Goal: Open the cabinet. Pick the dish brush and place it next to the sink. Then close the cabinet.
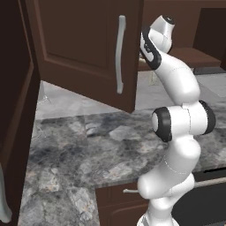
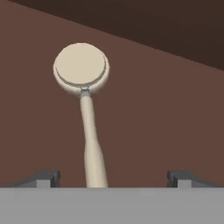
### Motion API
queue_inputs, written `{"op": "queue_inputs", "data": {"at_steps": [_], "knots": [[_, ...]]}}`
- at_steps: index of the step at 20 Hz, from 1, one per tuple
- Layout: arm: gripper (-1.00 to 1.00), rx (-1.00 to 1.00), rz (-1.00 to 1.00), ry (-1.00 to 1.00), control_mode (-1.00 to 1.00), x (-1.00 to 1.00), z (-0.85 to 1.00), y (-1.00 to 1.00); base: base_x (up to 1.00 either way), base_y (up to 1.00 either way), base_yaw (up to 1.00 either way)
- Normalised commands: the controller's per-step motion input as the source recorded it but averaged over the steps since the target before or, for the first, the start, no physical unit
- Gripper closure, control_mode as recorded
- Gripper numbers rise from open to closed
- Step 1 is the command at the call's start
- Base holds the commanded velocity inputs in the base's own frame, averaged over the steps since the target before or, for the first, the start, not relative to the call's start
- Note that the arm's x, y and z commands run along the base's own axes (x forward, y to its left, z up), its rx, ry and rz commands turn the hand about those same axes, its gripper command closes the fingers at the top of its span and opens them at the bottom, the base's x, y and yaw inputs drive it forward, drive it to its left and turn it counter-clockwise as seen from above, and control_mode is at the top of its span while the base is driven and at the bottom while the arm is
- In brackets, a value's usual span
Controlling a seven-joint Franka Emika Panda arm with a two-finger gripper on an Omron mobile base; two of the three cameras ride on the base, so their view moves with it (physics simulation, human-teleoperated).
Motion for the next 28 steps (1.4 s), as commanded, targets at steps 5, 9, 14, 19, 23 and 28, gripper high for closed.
{"op": "queue_inputs", "data": {"at_steps": [5, 9, 14, 19, 23, 28], "knots": [[1.00, 0.00, 0.00, 0.04, -1.00, 0.00, 0.00, 0.00, 0.00, 0.00, 0.00], [1.00, 0.00, 0.00, 0.00, -1.00, 0.00, 0.00, 0.00, 0.00, 0.00, 0.00], [1.00, 0.00, 0.00, 0.00, -1.00, -0.03, 0.00, 0.00, 0.00, 0.00, 0.00], [1.00, 0.00, 0.00, 0.00, -1.00, -0.13, 0.00, 0.00, 0.00, 0.00, 0.00], [1.00, 0.00, 0.00, -0.09, -1.00, -0.51, 0.04, -0.01, 0.00, 0.00, 0.00], [1.00, 0.03, 0.00, -0.18, -1.00, -0.91, 0.18, -0.15, 0.00, 0.00, 0.00]]}}
